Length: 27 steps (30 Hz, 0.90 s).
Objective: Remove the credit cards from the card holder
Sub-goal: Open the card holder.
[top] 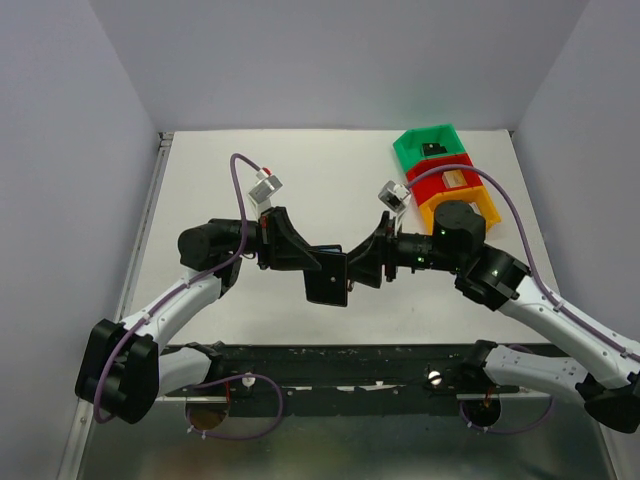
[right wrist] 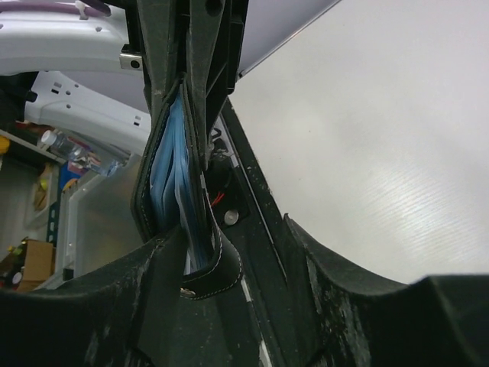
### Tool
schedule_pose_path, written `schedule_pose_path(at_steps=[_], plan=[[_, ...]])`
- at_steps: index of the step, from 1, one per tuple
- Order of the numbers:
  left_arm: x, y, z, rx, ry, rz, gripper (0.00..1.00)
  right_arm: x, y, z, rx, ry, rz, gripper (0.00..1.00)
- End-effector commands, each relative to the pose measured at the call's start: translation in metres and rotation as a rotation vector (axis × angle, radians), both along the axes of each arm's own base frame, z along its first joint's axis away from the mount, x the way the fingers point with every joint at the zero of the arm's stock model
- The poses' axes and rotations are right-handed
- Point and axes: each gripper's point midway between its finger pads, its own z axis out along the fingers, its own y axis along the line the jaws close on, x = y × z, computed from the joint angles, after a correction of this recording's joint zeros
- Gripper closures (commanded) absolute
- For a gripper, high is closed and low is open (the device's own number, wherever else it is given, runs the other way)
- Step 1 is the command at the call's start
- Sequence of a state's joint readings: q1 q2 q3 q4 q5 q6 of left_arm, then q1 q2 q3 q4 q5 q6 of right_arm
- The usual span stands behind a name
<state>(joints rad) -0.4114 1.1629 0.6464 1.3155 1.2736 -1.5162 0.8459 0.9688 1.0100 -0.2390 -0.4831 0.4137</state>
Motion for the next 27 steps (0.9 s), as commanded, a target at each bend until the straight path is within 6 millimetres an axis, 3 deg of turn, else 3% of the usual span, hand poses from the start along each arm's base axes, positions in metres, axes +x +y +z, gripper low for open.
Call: schedule_pose_path(at_steps=[1, 9, 15, 25, 27], plan=[[-0.017, 0.009, 0.037, -0.172, -0.297, 0.032, 1.0, -0.013, 0.011, -0.005, 0.01, 0.042, 0.098, 0.41], [-0.017, 0.009, 0.04, -0.175, -0.302, 0.033, 1.0, -0.013, 0.014, -0.012, 0.003, 0.067, 0.112, 0.67], [-0.013, 0.008, 0.037, -0.171, -0.285, 0.044, 0.88, -0.016, 0.012, -0.006, 0.011, 0.059, 0.117, 1.0], [0.012, 0.002, 0.024, -0.103, -0.294, 0.202, 0.58, -0.011, 0.0, 0.004, -0.013, 0.028, 0.047, 1.0], [0.024, 0.002, 0.017, -0.066, -0.282, 0.284, 0.39, -0.01, -0.003, 0.006, -0.022, 0.024, 0.032, 1.0]])
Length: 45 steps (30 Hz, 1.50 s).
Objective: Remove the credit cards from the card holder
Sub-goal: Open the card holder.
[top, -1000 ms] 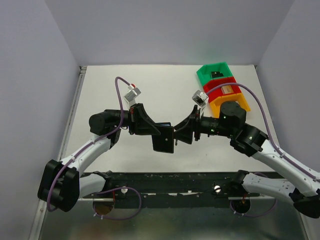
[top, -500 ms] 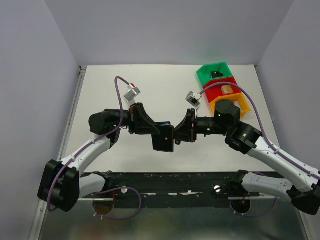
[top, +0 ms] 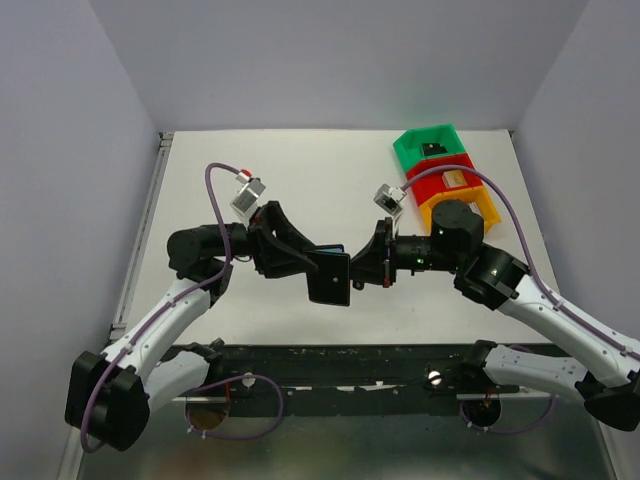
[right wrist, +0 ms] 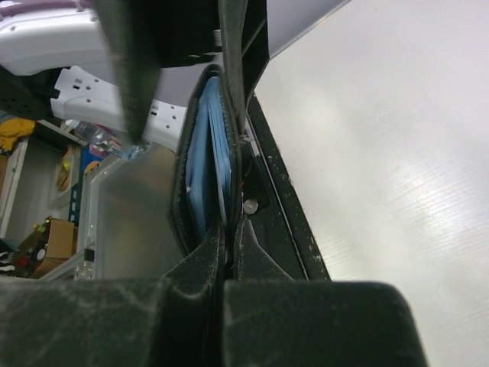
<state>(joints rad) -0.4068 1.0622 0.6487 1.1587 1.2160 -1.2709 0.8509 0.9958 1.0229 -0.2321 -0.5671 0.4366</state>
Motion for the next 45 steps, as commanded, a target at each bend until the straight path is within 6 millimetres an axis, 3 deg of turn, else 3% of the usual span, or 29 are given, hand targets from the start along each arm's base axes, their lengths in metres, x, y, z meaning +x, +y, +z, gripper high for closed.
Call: schedule_pose_path(at_steps=[1, 3, 5, 6, 13, 18, 21, 30, 42, 45], plan=[[0.027, 0.001, 0.004, -0.011, -0.107, 0.234, 0.34, 0.004, -0.011, 0.003, -0.041, -0.018, -0.062, 1.0], [0.041, 0.003, -0.003, 0.02, -0.09, 0.341, 0.26, 0.007, -0.014, 0.004, -0.051, -0.026, -0.086, 1.0], [0.056, 0.009, -0.005, 0.034, -0.062, 0.45, 0.04, 0.015, -0.02, 0.0, -0.085, -0.027, -0.143, 1.0], [0.061, 0.011, -0.008, 0.047, -0.035, 0.489, 0.01, 0.019, -0.022, -0.002, -0.102, -0.026, -0.171, 1.0], [0.073, 0.02, -0.021, -0.01, 0.082, 0.599, 0.01, 0.063, -0.056, -0.029, -0.326, -0.014, -0.465, 1.0], [0.092, 0.009, -0.056, 0.078, 0.211, 0.712, 0.01, 0.085, -0.079, -0.052, -0.459, -0.001, -0.631, 1.0], [0.087, -0.004, -0.066, 0.081, 0.22, 0.782, 0.01, 0.09, -0.083, -0.06, -0.496, 0.006, -0.668, 1.0], [0.079, -0.061, -0.093, 0.203, 0.236, 0.741, 0.01, 0.091, -0.074, -0.067, -0.497, 0.044, -0.662, 1.0], [0.083, -0.088, -0.092, 0.29, 0.151, 0.786, 0.01, 0.09, -0.076, -0.077, -0.582, 0.045, -0.674, 1.0], [0.084, -0.09, -0.1, 0.339, 0.133, 0.804, 0.01, 0.09, -0.076, -0.075, -0.576, 0.045, -0.676, 1.0]])
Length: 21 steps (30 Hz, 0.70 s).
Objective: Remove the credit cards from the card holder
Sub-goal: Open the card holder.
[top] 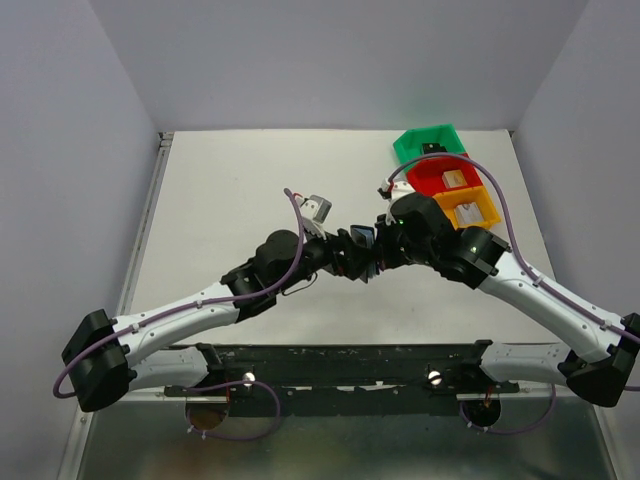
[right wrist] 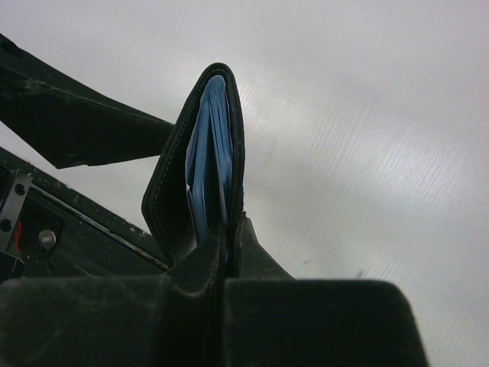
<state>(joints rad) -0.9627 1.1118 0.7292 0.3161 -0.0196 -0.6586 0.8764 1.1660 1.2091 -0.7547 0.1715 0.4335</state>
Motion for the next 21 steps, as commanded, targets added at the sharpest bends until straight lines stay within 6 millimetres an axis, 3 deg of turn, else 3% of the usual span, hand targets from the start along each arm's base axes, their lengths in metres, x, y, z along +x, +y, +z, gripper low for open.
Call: schedule_pose_path(at_steps=[1, 3, 6, 21], plan=[[0.006, -0.002, -0.01, 0.093, -0.02, 0.047, 0.01, 0.002, -0.004, 0.011, -0.002, -0.022, -0.028, 1.0], [0.007, -0.001, -0.017, 0.128, -0.018, 0.061, 0.01, 0.002, -0.004, 0.014, 0.006, -0.025, -0.029, 1.0], [0.01, 0.003, -0.027, 0.161, 0.005, 0.102, 0.1, -0.001, -0.001, 0.016, 0.029, -0.018, -0.024, 1.0], [0.017, 0.023, -0.036, 0.198, 0.026, 0.203, 0.37, -0.006, 0.0, 0.017, 0.055, -0.013, -0.008, 1.0]])
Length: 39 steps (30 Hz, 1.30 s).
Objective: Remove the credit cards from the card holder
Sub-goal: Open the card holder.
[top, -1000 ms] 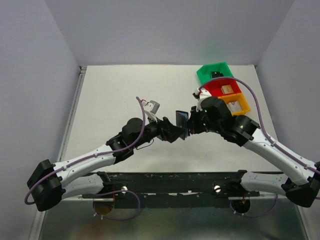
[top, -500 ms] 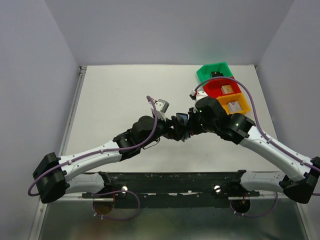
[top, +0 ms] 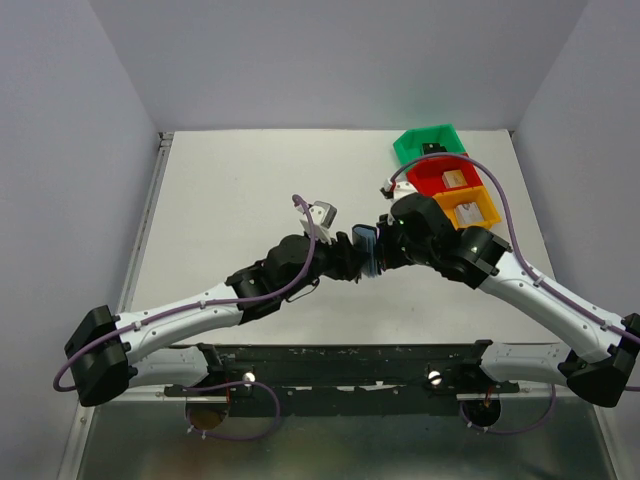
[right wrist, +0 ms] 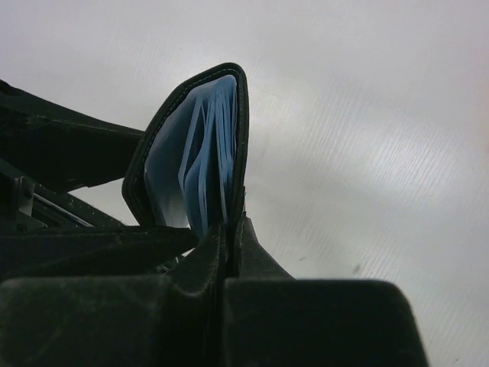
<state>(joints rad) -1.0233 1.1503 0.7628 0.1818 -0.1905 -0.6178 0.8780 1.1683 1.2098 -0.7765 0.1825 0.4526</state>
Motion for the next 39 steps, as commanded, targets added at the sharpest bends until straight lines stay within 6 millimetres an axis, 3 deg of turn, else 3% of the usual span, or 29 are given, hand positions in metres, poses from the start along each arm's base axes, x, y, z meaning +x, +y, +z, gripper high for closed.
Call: schedule_pose_path(at_steps=[1, 9, 15, 19, 26, 34, 39], plan=[[0.011, 0.02, -0.005, 0.047, -0.005, 0.105, 0.39, -0.004, 0.003, 0.021, 0.067, -0.032, 0.012, 1.0], [0.011, 0.028, -0.005, 0.054, -0.003, 0.13, 0.41, -0.007, 0.003, 0.02, 0.072, -0.033, 0.024, 1.0], [0.011, 0.038, -0.005, 0.056, -0.009, 0.158, 0.21, -0.005, 0.0, 0.021, 0.065, -0.04, 0.013, 1.0], [0.009, 0.039, -0.003, 0.036, -0.012, 0.157, 0.14, -0.001, -0.004, 0.018, 0.027, -0.045, -0.006, 1.0], [0.005, 0.02, 0.009, -0.027, -0.037, 0.078, 0.1, 0.009, -0.01, 0.011, -0.049, -0.048, -0.049, 1.0], [-0.003, -0.006, 0.01, -0.019, -0.054, -0.017, 0.08, 0.011, 0.0, 0.01, -0.023, -0.023, -0.051, 1.0], [-0.004, -0.011, 0.004, 0.003, -0.052, -0.027, 0.08, 0.008, 0.009, 0.013, 0.015, -0.005, -0.025, 1.0]])
